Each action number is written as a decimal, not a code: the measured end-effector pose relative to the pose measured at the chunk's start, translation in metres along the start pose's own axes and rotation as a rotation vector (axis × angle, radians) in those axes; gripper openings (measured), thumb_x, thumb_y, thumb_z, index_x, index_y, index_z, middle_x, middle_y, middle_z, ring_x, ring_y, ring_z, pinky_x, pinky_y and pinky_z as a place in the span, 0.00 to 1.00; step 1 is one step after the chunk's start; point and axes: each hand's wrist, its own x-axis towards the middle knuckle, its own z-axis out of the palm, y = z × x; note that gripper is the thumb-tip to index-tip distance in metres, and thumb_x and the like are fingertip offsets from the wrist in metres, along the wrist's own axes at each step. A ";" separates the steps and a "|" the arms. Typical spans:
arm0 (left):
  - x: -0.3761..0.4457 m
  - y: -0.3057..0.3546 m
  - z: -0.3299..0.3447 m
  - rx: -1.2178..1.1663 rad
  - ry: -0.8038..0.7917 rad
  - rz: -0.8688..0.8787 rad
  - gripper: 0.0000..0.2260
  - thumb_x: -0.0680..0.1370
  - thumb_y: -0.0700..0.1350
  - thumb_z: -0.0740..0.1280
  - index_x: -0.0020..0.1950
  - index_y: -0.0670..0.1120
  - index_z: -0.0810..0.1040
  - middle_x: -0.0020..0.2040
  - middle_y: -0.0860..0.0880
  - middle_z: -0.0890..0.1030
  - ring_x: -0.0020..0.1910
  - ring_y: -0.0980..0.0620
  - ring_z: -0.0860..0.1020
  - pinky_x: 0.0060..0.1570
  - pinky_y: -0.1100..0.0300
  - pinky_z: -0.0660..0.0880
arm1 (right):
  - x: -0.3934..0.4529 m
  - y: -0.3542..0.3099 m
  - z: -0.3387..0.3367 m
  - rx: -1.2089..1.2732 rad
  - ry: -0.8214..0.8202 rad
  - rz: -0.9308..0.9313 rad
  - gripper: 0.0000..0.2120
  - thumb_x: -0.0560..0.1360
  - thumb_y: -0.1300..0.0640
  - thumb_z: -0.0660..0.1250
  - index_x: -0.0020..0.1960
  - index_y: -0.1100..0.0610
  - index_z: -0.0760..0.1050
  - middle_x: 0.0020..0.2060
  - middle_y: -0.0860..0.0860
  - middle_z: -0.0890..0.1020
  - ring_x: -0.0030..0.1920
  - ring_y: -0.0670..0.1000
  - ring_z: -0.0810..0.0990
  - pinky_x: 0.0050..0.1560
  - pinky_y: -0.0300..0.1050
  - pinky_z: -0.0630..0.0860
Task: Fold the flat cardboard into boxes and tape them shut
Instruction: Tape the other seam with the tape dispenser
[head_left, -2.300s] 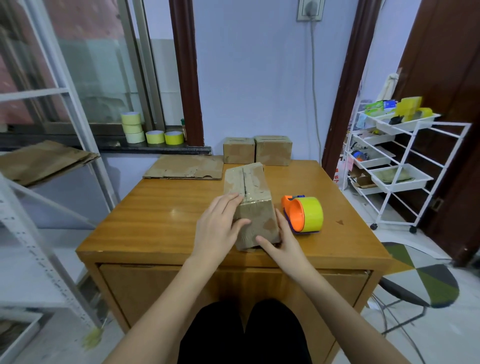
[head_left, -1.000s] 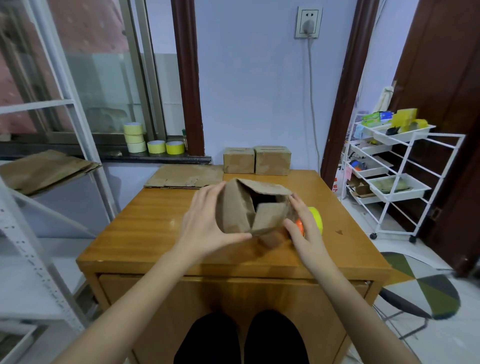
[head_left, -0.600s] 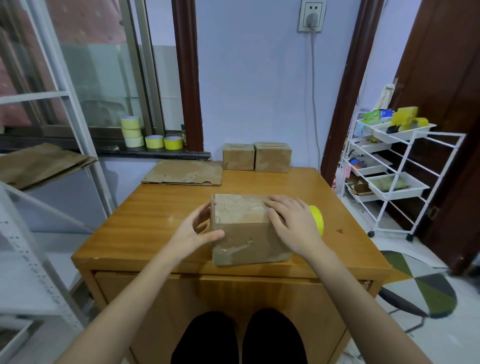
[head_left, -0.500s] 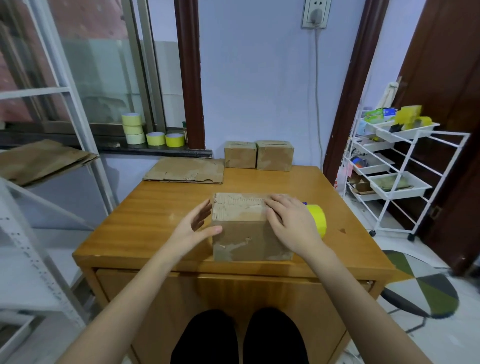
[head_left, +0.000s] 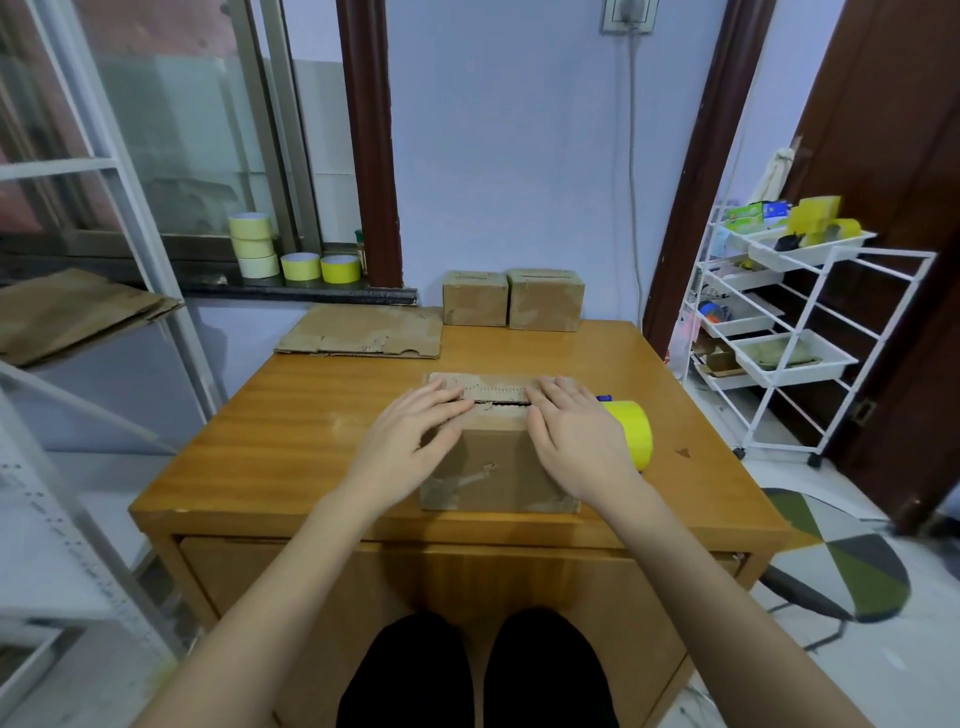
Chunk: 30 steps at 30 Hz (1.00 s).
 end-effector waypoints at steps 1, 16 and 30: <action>0.000 0.000 0.000 0.003 0.004 -0.003 0.27 0.76 0.64 0.48 0.68 0.56 0.71 0.68 0.63 0.66 0.72 0.63 0.58 0.74 0.56 0.52 | -0.001 -0.001 0.000 -0.001 0.013 -0.009 0.29 0.78 0.49 0.44 0.63 0.61 0.77 0.62 0.58 0.78 0.66 0.58 0.74 0.68 0.53 0.66; 0.008 0.032 -0.004 0.122 0.123 0.061 0.19 0.78 0.50 0.56 0.67 0.52 0.74 0.70 0.56 0.70 0.72 0.59 0.60 0.73 0.56 0.50 | -0.037 0.069 -0.010 0.326 0.000 0.547 0.29 0.78 0.47 0.62 0.74 0.58 0.60 0.71 0.56 0.66 0.69 0.56 0.68 0.64 0.52 0.67; 0.019 0.069 0.023 0.201 0.104 0.154 0.13 0.76 0.41 0.66 0.58 0.52 0.82 0.66 0.51 0.76 0.71 0.49 0.67 0.71 0.55 0.53 | -0.043 0.061 0.018 0.311 0.009 0.584 0.33 0.73 0.34 0.63 0.69 0.53 0.62 0.61 0.50 0.76 0.55 0.56 0.79 0.44 0.45 0.68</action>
